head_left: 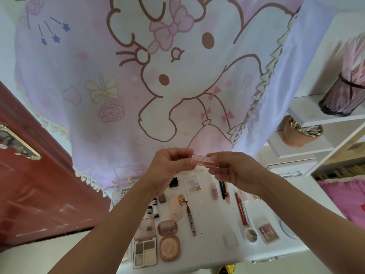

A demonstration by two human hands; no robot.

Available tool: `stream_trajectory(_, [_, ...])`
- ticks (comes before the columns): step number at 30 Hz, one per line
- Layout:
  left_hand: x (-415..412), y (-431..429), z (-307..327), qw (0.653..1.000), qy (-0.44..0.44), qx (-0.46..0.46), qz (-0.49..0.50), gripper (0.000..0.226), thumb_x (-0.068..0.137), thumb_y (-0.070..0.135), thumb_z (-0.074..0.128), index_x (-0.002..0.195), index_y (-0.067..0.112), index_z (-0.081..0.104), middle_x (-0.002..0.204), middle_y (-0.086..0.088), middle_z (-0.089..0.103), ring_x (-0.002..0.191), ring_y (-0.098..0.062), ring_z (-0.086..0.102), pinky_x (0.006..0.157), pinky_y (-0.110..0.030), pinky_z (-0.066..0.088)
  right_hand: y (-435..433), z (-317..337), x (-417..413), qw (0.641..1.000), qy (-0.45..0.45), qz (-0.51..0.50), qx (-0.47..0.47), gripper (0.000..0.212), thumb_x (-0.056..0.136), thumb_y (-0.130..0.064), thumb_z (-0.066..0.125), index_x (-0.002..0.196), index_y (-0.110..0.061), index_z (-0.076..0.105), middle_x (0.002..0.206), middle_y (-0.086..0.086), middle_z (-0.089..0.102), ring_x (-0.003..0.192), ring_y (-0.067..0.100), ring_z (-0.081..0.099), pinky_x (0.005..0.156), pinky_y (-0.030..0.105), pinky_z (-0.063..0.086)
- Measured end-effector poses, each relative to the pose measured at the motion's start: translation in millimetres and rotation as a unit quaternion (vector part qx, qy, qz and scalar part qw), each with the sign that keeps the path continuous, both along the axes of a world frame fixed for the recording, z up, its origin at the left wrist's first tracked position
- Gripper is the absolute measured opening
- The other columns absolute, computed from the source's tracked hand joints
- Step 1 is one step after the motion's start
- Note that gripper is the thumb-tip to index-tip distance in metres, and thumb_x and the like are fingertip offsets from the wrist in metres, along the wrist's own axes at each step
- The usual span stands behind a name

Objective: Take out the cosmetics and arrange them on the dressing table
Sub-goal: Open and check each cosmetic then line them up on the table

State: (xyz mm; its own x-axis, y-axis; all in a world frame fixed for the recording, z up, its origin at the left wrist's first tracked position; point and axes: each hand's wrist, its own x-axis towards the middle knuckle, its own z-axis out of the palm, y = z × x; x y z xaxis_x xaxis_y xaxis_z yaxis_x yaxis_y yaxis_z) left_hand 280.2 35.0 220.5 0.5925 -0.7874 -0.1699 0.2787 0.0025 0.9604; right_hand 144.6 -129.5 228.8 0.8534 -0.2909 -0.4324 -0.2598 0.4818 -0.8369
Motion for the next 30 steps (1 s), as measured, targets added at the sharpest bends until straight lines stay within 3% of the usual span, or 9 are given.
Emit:
stream_trajectory(3, [3.7,3.7,-1.7,1.0,0.013,-0.007,0.02,0.03,0.075,0.005,0.069,0.103,-0.003,0.068,0.096,-0.019,0.072,0.085,-0.028,0.07,0.078,-0.03,0.057,3.9,3.4,0.1,0.998,-0.019,0.024,-0.055,0.033,0.08,-0.018,0.07,0.11,-0.005,0.071,0.108,0.014,0.072,0.092,0.027,0.071,0.067,0.027,0.057])
stream_trajectory(5, [5.9,5.7,-3.1,1.0,0.009,-0.008,0.021,0.026,0.077,0.006,0.068,0.101,-0.003,0.069,0.095,-0.02,0.072,0.084,-0.028,0.07,0.077,-0.03,0.057,7.3,5.0,1.2,0.992,-0.018,0.026,-0.121,0.037,0.074,-0.023,0.073,0.108,-0.008,0.073,0.106,0.012,0.074,0.097,0.025,0.071,0.072,0.029,0.056])
stream_trajectory(12, [10.5,10.4,1.1,0.999,0.021,-0.027,0.018,0.034,0.07,0.01,0.07,0.102,-0.002,0.068,0.099,-0.02,0.072,0.092,-0.032,0.07,0.084,-0.033,0.057,11.2,11.0,13.0,0.97,-0.053,0.015,-0.238,0.016,0.087,-0.014,0.069,0.101,-0.008,0.075,0.093,0.008,0.076,0.09,0.023,0.073,0.074,0.027,0.057])
stream_trajectory(15, [13.3,10.5,3.4,0.999,0.016,-0.039,0.022,0.029,0.073,0.011,0.069,0.099,-0.002,0.069,0.097,-0.019,0.072,0.089,-0.031,0.07,0.08,-0.032,0.058,12.4,11.5,13.7,0.957,-0.076,0.046,-0.276,0.021,0.088,-0.012,0.068,0.108,-0.009,0.074,0.096,0.007,0.075,0.092,0.02,0.072,0.075,0.027,0.058])
stream_trajectory(19, [14.2,9.1,3.9,0.999,0.007,-0.014,0.028,0.027,0.077,0.017,0.067,0.094,-0.004,0.068,0.088,-0.021,0.071,0.074,-0.029,0.068,0.068,-0.031,0.058,13.6,7.6,14.9,0.933,-0.086,0.027,-0.349,0.015,0.09,-0.01,0.067,0.102,-0.014,0.075,0.088,0.003,0.076,0.084,0.019,0.072,0.072,0.028,0.059])
stream_trajectory(21, [12.5,8.2,3.3,1.0,-0.003,0.002,0.026,0.022,0.084,0.016,0.064,0.094,-0.003,0.069,0.083,-0.02,0.07,0.071,-0.027,0.067,0.064,-0.029,0.057,11.6,8.4,16.6,0.94,-0.068,0.014,-0.333,0.012,0.092,-0.012,0.065,0.099,-0.011,0.075,0.082,0.004,0.076,0.078,0.021,0.073,0.069,0.028,0.059])
stream_trajectory(24, [11.1,7.0,3.6,1.0,-0.008,-0.011,0.02,0.019,0.088,0.005,0.06,0.104,-0.002,0.068,0.094,-0.021,0.07,0.076,-0.026,0.066,0.064,-0.028,0.056,7.8,14.2,17.2,0.972,-0.031,-0.003,-0.232,0.013,0.092,-0.012,0.064,0.092,-0.005,0.074,0.077,0.01,0.074,0.068,0.021,0.071,0.059,0.023,0.057])
stream_trajectory(27, [9.6,4.6,6.4,0.999,-0.023,-0.024,0.002,0.041,0.076,0.003,0.07,0.116,0.003,0.064,0.11,-0.018,0.068,0.087,-0.025,0.067,0.071,-0.03,0.056,2.1,17.6,15.7,0.992,0.003,-0.033,-0.12,0.014,0.093,-0.008,0.063,0.086,-0.001,0.072,0.069,0.013,0.069,0.059,0.018,0.067,0.049,0.019,0.053])
stream_trajectory(30, [8.4,2.4,9.4,0.997,-0.068,0.0,-0.024,0.053,0.07,0.005,0.076,0.121,0.01,0.062,0.109,-0.015,0.07,0.097,-0.026,0.067,0.087,-0.037,0.054,-1.2,18.7,14.7,0.997,0.021,-0.047,-0.052,0.011,0.092,-0.008,0.063,0.088,0.001,0.07,0.062,0.01,0.064,0.055,0.016,0.062,0.044,0.017,0.05])
